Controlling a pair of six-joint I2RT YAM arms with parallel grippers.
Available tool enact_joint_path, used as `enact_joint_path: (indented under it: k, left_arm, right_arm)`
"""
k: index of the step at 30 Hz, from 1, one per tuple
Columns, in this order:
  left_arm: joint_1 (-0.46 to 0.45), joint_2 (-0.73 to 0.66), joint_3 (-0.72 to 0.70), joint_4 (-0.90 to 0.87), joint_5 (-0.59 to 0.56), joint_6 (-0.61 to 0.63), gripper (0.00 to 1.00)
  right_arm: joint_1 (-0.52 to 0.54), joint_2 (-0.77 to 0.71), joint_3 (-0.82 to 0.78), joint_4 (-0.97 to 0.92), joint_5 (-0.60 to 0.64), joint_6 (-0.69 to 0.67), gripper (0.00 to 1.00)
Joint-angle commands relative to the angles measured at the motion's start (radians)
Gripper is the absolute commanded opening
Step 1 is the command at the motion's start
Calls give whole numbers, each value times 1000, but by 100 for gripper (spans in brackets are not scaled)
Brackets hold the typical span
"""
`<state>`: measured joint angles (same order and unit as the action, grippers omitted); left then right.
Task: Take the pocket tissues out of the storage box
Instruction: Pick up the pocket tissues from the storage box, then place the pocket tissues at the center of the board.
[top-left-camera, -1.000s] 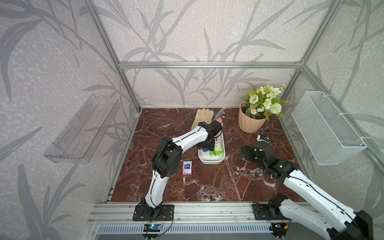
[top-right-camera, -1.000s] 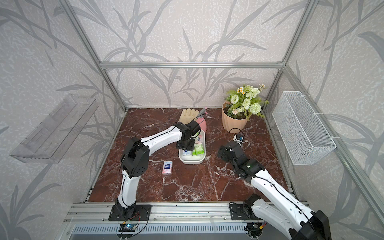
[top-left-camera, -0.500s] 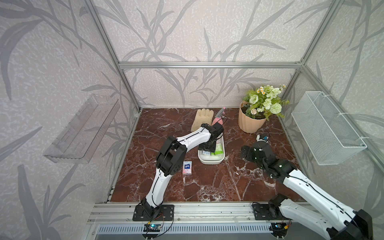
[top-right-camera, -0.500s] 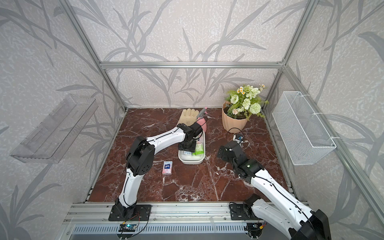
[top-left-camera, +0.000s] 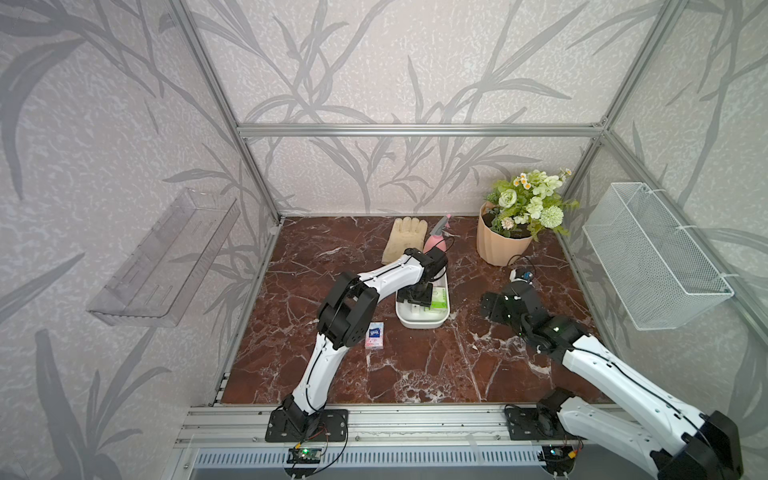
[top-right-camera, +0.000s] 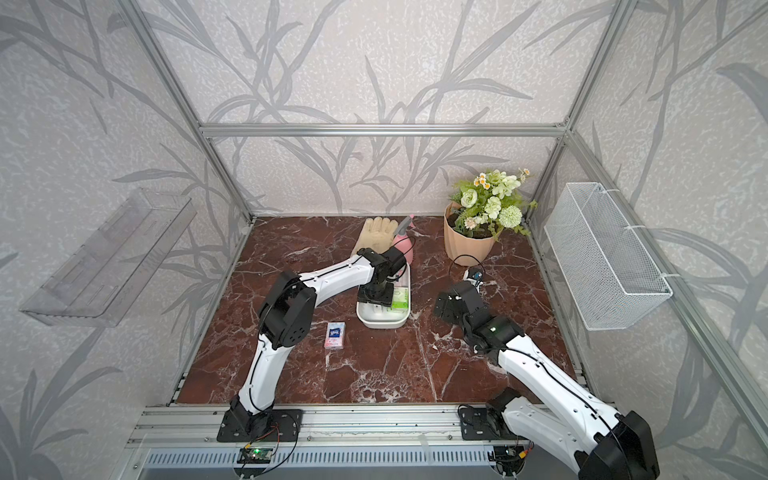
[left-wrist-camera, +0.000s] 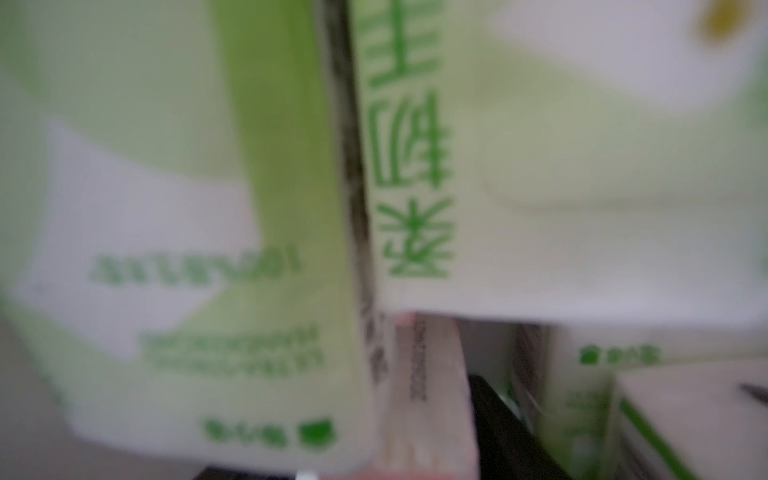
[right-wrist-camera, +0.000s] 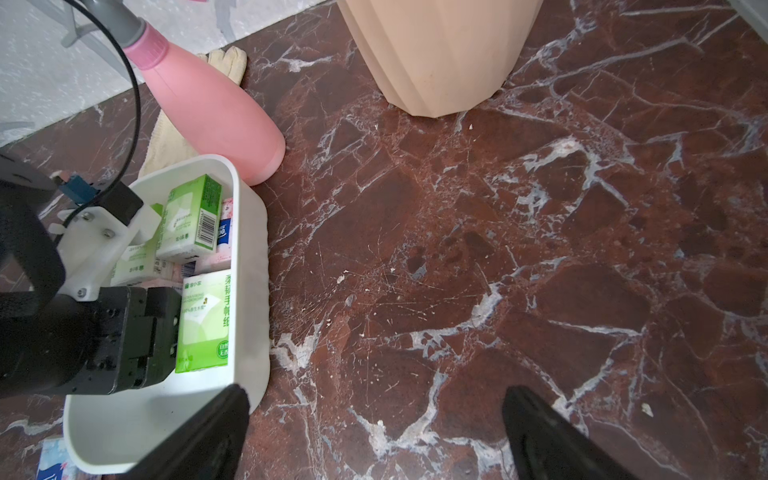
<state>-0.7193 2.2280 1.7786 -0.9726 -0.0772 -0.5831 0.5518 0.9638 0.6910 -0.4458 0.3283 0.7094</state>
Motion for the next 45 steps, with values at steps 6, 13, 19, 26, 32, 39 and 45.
enact_joint_path:
  k: [6, 13, 19, 26, 32, 39, 45]
  left_arm:
    - [2, -41, 26, -26, 7, 9, 44]
    - [2, -104, 36, -38, 3, 17, 31]
    - [0, -188, 17, -33, 21, 8, 26]
    - [1, -350, -90, 20, 61, -18, 26]
    - [1, -534, -276, 119, 130, -44, 26]
    - [1, -716, -493, 184, 219, -71, 26]
    - [1, -850, -688, 280, 287, -137, 26]
  right_arm:
    - [3, 18, 33, 27, -4, 2, 99]
    - [3, 27, 36, 30, -14, 6, 99]
    - [3, 24, 36, 23, -20, 7, 99]
    - [3, 8, 42, -2, -29, 7, 99]
    - [4, -12, 42, -21, -41, 9, 99]
    - [5, -28, 42, -41, -56, -1, 99]
    - [5, -32, 50, -49, -86, -8, 99]
